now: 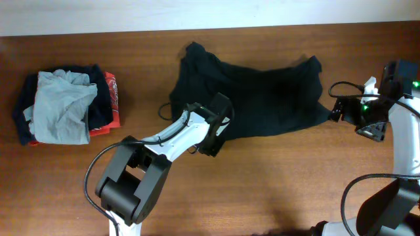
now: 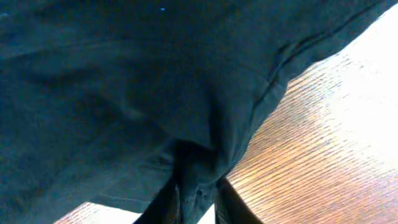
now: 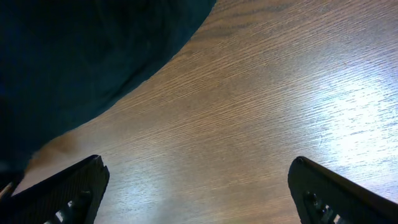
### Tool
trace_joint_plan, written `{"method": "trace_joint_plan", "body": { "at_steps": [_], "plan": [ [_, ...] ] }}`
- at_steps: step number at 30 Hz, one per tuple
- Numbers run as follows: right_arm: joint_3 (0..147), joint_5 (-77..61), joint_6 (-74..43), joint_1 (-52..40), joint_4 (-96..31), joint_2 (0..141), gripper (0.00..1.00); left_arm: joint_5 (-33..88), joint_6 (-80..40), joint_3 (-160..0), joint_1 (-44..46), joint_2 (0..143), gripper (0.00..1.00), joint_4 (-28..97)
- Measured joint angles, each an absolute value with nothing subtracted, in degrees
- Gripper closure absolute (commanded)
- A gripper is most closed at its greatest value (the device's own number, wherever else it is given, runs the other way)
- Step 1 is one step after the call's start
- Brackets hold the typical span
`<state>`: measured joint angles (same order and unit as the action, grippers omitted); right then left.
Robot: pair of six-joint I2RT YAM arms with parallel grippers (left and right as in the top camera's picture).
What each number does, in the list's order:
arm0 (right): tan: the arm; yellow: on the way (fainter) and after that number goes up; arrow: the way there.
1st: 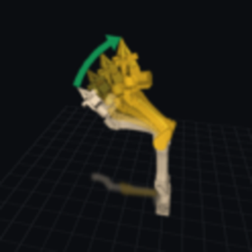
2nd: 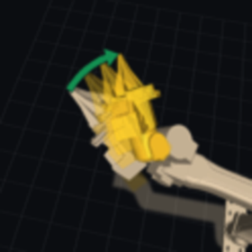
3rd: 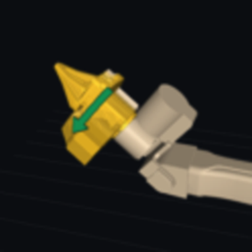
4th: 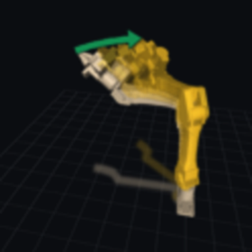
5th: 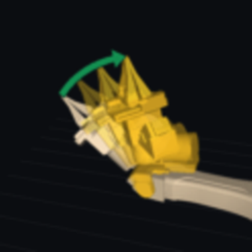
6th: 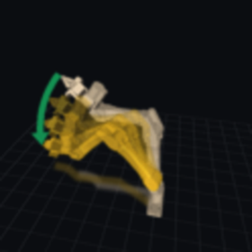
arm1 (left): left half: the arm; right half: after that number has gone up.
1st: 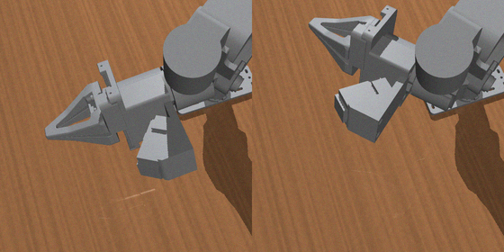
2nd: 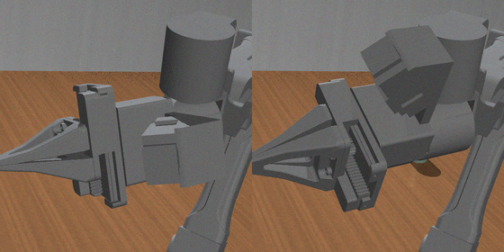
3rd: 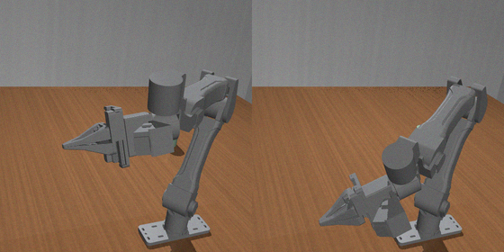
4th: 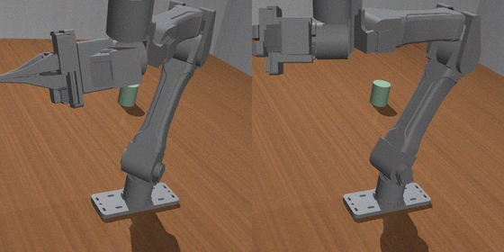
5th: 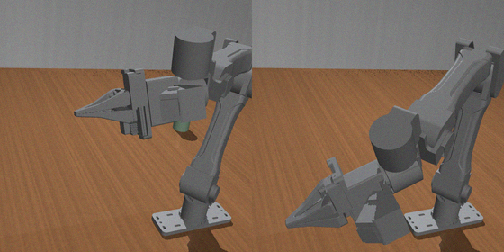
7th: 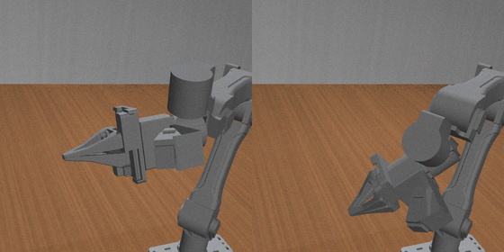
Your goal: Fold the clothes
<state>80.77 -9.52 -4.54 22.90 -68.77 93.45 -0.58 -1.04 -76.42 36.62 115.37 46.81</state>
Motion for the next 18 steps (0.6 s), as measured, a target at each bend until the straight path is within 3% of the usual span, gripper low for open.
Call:
{"method": "trace_joint_plan", "body": {
  "at_steps": [3,13,18],
  "plan": [
    [80.77,-9.52,-4.54,22.9,-68.71,93.45,0.05,-1.13,-1.39,-76.4,36.58,115.28,0.99,48.12],
    [80.77,-10.61,-4.58,22.9,-68.29,93.45,0.13,1.28,-13.5,-77.41,30.04,115.18,0.99,71.35],
    [78.08,-12.27,-4.54,22.9,-69.28,93.43,0.2,3.31,-15.31,-77.65,26.52,115.18,0.99,69.41]
  ]
}}
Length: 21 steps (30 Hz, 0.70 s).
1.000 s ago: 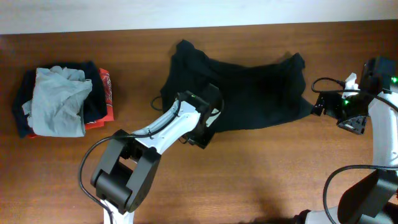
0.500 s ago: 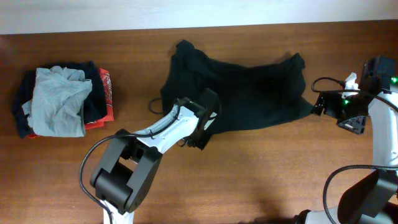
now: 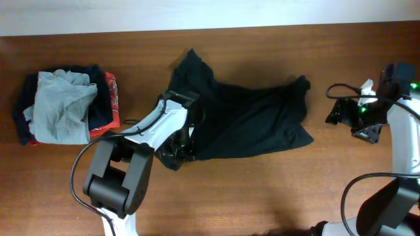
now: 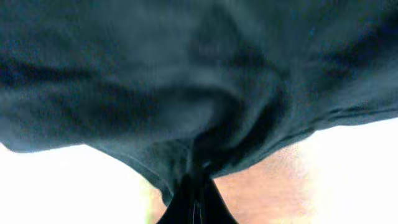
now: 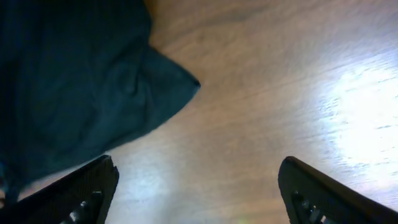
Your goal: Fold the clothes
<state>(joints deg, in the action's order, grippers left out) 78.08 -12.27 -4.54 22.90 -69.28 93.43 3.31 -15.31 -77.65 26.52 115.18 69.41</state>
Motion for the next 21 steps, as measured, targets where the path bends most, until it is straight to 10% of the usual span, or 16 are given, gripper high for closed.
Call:
{"method": "trace_joint_plan", "body": {
  "at_steps": [21],
  "plan": [
    [59.0,-16.38,-8.84,17.15,-47.51,93.21,0.36,4.12,-15.73,-77.93,26.5,115.18,0.99,62.92]
  ]
}}
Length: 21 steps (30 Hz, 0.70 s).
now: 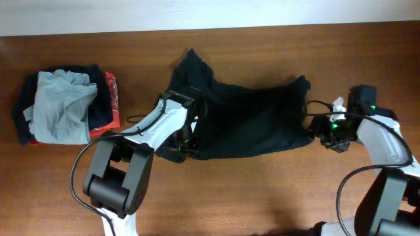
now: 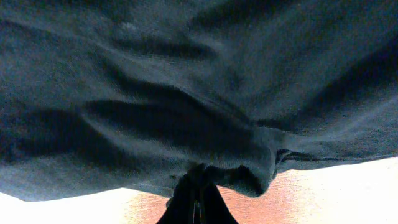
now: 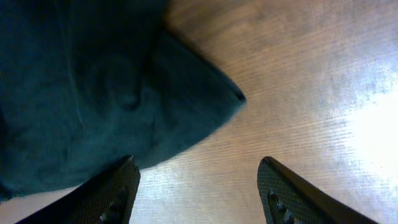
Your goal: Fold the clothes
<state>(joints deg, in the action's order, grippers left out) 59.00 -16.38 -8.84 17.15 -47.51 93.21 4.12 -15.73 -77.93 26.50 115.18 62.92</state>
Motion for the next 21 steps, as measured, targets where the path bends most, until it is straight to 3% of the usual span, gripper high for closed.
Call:
{"method": "trace_joint_plan", "body": {
  "at_steps": [9,21],
  "plan": [
    [59.0,-7.92,-11.92,10.2,-44.4,94.06,0.42,4.12,-15.73,-77.95,26.5,115.18,0.99,62.7],
    [59.0,-4.95,-12.01,9.47,-41.69,102.5,0.5,4.08,-15.73,-77.95,26.5,115.18,0.99,62.7]
  ]
}}
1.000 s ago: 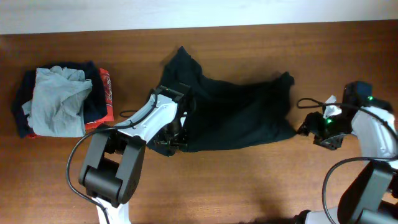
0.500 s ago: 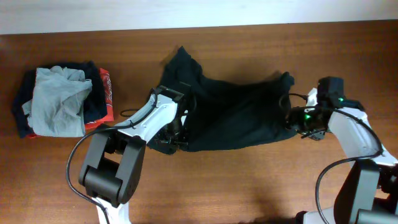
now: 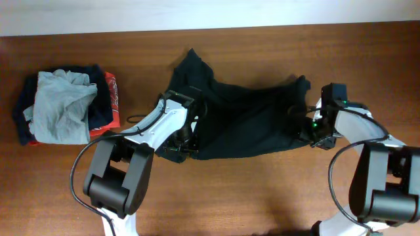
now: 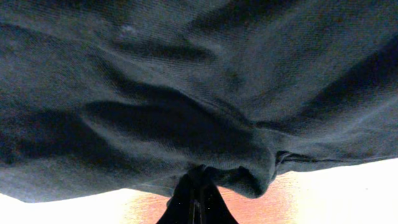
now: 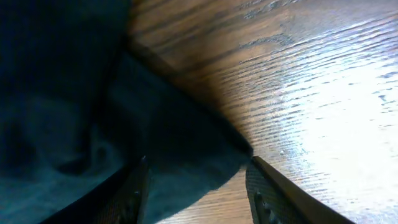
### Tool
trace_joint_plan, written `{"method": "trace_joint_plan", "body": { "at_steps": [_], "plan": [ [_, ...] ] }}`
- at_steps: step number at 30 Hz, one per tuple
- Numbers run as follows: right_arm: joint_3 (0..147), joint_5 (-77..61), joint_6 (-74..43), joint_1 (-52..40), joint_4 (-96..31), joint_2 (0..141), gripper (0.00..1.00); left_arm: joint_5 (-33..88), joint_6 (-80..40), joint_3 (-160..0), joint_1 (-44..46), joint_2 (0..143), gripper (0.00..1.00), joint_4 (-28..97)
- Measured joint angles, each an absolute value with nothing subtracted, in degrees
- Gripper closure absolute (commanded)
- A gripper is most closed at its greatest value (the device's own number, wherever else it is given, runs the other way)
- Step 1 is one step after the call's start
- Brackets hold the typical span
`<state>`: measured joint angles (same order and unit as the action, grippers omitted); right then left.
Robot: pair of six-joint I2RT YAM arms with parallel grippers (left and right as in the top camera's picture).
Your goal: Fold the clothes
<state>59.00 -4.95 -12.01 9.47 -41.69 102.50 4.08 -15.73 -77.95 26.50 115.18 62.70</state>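
A black garment [image 3: 243, 121] lies spread and rumpled across the middle of the wooden table [image 3: 262, 196]. My left gripper [image 3: 178, 149] is at its lower left edge, shut on a bunched fold of the fabric [image 4: 205, 168]; the pinched jaws [image 4: 198, 190] show closed under the cloth. My right gripper [image 3: 308, 136] is at the garment's lower right corner [image 5: 180, 143]. It is open, and its two fingers [image 5: 134, 193] straddle that corner low over the wood.
A pile of clothes [image 3: 62, 105], grey on top of dark and red pieces, sits at the far left. Bare wood lies in front of the garment and to its right. The table's back edge runs just behind the garment.
My right gripper has moved left onto the garment's lower right corner, and its open fingers now straddle that corner. The left gripper and the cloth it holds have not moved.
My left gripper first held the garment's front edge near the middle, with the cloth reaching far right. Then it was further left with that edge, and the garment lay shifted leftward. The open right gripper stood off to the right, then nearer, now at the corner.
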Motion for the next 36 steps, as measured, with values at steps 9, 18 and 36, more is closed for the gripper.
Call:
{"method": "trace_joint_plan", "body": {
  "at_steps": [9,18,36],
  "plan": [
    [59.0,-4.95,-12.45,9.43,-43.72,102.54,0.96,3.05,-15.73,-77.95,26.5,115.18,0.99,62.7],
    [59.72,-4.25,-16.25,10.68,-56.47,102.54,0.96,1.04,-15.75,-78.17,26.48,115.18,0.99,67.51],
    [60.97,-0.62,-17.93,16.43,-70.17,102.26,0.67,1.45,-16.05,-78.28,26.5,115.15,0.14,79.29]
  ]
}}
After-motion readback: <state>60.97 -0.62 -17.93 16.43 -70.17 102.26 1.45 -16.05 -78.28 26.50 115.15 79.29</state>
